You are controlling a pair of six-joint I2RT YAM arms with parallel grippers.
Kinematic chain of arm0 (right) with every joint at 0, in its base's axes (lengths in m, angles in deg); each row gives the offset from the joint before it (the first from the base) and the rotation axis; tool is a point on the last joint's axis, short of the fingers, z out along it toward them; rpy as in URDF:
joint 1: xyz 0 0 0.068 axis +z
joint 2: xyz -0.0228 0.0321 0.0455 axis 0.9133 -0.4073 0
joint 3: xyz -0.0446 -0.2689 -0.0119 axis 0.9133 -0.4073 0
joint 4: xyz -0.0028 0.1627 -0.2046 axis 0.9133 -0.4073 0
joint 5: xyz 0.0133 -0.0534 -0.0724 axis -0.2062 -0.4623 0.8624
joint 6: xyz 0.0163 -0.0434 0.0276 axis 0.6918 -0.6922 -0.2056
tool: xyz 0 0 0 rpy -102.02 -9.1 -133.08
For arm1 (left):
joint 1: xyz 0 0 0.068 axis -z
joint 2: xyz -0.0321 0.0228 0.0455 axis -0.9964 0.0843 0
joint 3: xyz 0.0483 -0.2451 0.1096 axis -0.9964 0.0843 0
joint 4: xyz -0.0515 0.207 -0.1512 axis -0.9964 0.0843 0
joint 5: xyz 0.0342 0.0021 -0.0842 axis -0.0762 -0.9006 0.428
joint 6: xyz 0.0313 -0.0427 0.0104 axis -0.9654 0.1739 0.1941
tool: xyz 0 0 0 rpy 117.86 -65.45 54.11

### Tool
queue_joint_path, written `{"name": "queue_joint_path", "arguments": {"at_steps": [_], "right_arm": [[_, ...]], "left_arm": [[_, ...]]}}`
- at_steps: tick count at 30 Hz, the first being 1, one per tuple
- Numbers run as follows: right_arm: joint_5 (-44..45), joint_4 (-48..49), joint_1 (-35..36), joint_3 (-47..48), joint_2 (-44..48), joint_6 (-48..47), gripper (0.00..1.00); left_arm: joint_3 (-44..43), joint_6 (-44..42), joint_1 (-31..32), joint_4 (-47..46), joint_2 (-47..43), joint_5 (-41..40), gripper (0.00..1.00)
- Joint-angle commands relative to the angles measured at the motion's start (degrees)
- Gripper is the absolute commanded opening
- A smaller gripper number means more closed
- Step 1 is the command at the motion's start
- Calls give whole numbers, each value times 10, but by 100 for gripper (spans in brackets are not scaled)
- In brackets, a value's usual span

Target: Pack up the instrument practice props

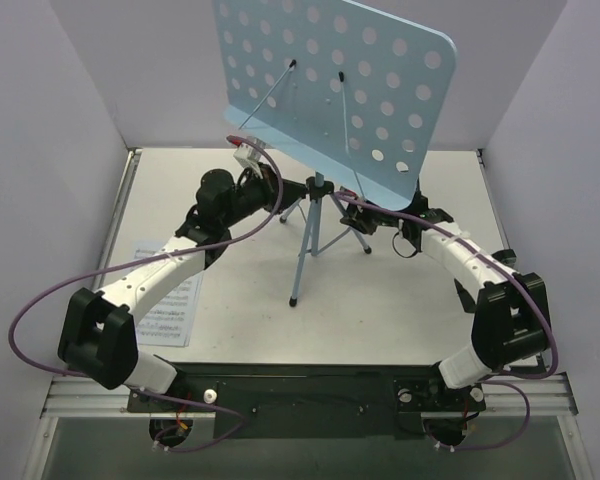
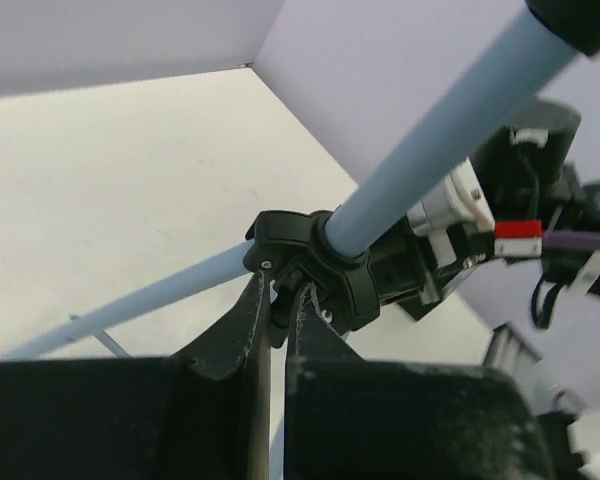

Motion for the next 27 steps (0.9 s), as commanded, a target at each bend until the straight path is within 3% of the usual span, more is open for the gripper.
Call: {"name": "queue_joint_path", "arguments": {"at_steps": [1, 3, 4, 5, 9, 12, 14, 15, 17, 23, 27], "right_arm": [[-8, -63, 13, 0, -50, 41, 0], [-9, -63, 16, 10, -58, 51, 0], [-7, -63, 16, 18, -61, 54, 0], [-8, -63, 19, 22, -65, 62, 0], [-5, -46, 23, 47, -78, 81, 0], [-3, -47, 28, 51, -82, 81, 0], [-1, -53, 28, 49, -81, 77, 0], [0, -56, 27, 46, -79, 73, 0], [0, -73, 27, 40, -74, 63, 0], [-8, -117, 26, 45, -70, 27, 0], [-18, -129, 23, 44, -65, 7, 0]], "left_arm": [[5, 304, 7, 55, -19, -114, 0], [8, 388, 9, 50, -12, -149, 0], [7, 425, 12, 84, -14, -170, 0], [6, 517, 15, 115, -17, -198, 0], [2, 708, 19, 261, -26, -196, 0], [-3, 791, 12, 306, -19, -178, 0], [-16, 804, 4, 326, -17, -167, 9], [-20, 800, -1, 327, -19, -166, 21], [-26, 780, -16, 320, -21, -166, 31], [-32, 626, -104, 393, -21, -180, 39], [-1, 409, -164, 383, -28, -158, 48]]}}
